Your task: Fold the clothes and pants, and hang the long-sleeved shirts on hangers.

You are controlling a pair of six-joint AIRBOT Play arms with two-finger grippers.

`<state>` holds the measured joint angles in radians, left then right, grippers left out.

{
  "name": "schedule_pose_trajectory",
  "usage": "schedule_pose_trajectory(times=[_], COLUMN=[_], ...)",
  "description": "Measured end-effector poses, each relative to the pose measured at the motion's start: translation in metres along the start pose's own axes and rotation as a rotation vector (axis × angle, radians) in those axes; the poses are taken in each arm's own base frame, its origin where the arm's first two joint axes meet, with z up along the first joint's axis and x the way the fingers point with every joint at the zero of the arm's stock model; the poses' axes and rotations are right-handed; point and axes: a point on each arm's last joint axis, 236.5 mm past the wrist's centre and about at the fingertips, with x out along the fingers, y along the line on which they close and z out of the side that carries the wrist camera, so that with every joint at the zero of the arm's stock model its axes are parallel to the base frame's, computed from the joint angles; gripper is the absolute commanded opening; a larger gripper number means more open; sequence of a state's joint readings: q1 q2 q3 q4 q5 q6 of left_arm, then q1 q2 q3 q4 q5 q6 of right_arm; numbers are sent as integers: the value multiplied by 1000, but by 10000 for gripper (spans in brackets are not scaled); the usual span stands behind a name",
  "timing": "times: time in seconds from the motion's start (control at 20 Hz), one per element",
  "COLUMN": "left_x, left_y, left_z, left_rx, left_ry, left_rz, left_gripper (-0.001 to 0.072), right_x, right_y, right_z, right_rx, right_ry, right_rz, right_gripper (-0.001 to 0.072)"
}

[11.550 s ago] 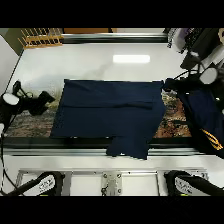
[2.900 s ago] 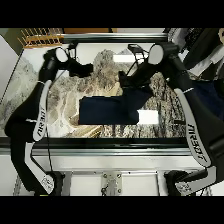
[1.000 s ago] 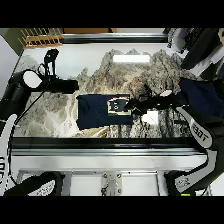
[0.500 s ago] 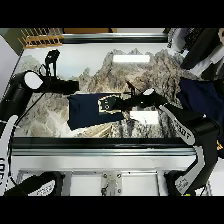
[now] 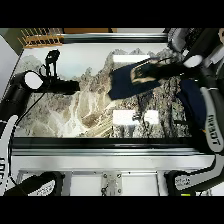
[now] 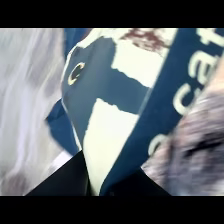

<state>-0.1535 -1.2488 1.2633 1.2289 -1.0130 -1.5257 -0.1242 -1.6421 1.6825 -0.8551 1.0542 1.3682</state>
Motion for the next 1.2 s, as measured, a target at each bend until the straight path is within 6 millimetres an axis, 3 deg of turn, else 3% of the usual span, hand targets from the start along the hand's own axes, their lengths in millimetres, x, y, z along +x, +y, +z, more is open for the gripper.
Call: schedule_pose_trajectory(times=[0.1,0.25,0.4,0.55,0.75,1.1,1.15,1.2], left_x=[0,0,0,0,0,0,0,0], left_y=[0,0,0,0,-1,0,0,0], left_z=[-1,-2,-3,-4,-4,-4,-4,-4], left_rx=[0,0,-1,-1,-1,-1,-1,-1], left_ry=[3,8,12,15,15,16,16,16], left_rz=[0,0,-1,-2,-3,-1,-1,-1], left_gripper=[8,8,8,8,8,8,9,8], right_x=[-63,-154,-230,-278,-317,-321,-319,-317], right_y=[-40,-98,-138,-174,-211,-233,-234,-234], right_z=[43,74,79,53,-2,-111,-125,-137], right_rx=[47,118,175,234,344,532,552,573], right_ry=[-136,-295,-397,-378,-277,-57,-26,7], right_rz=[-84,-206,-321,-486,-725,-898,-906,-911], right_gripper=[12,12,12,11,11,28,149,420])
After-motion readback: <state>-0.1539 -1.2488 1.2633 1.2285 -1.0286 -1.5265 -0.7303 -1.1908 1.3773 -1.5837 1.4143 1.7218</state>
